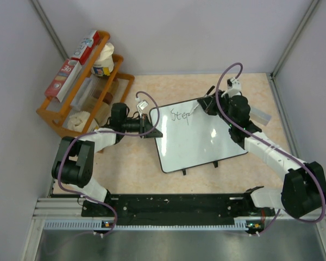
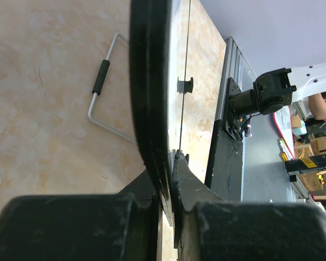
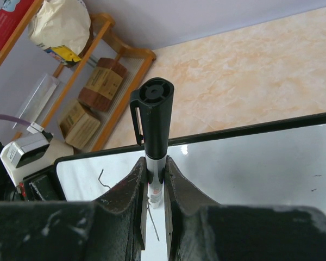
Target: Write a sentence on the whiteboard
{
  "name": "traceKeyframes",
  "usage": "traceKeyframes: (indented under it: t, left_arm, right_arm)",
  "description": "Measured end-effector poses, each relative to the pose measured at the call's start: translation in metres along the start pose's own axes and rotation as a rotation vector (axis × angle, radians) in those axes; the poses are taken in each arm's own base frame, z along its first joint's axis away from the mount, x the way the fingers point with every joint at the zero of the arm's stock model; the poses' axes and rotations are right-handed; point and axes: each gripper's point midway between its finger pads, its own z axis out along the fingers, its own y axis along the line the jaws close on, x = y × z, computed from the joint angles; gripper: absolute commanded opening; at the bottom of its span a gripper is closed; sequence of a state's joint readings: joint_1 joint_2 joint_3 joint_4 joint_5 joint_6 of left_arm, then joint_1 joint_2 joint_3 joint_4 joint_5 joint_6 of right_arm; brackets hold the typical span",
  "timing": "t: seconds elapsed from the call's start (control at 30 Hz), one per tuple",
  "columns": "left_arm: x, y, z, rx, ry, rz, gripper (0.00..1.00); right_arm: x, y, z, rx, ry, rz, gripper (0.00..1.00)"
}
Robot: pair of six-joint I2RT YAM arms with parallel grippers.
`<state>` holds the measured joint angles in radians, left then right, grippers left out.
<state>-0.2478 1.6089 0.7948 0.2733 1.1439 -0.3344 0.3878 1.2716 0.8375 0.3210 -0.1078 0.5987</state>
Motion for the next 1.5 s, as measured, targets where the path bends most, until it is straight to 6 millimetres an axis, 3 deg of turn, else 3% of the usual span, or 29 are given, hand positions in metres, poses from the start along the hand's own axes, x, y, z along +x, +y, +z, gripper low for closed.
traceKeyframes:
  t: [0.8, 0.97, 1.23, 1.5]
  left_arm:
    - [0.000, 0.000, 0.000, 0.000, 0.001, -0.001, 0.00]
    - [0.000, 0.000, 0.000, 0.001, 0.002, -0.001, 0.00]
    - [0.000, 0.000, 0.000, 0.001, 0.002, 0.000, 0.00]
    - [0.000, 0.000, 0.000, 0.001, 0.002, 0.000, 0.00]
  right_arm:
    - [0.007, 0.004, -0.004, -0.055, 0.020, 0.075, 0.00]
    - [-0.011, -0.008, -0.018, -0.044, -0.022, 0.111, 0.00]
    - [-0.045, 0.011, -0.046, -0.081, -0.120, 0.056, 0.00]
    - [-0.046, 0.003, -0.055, -0.029, -0.124, -0.012, 0.00]
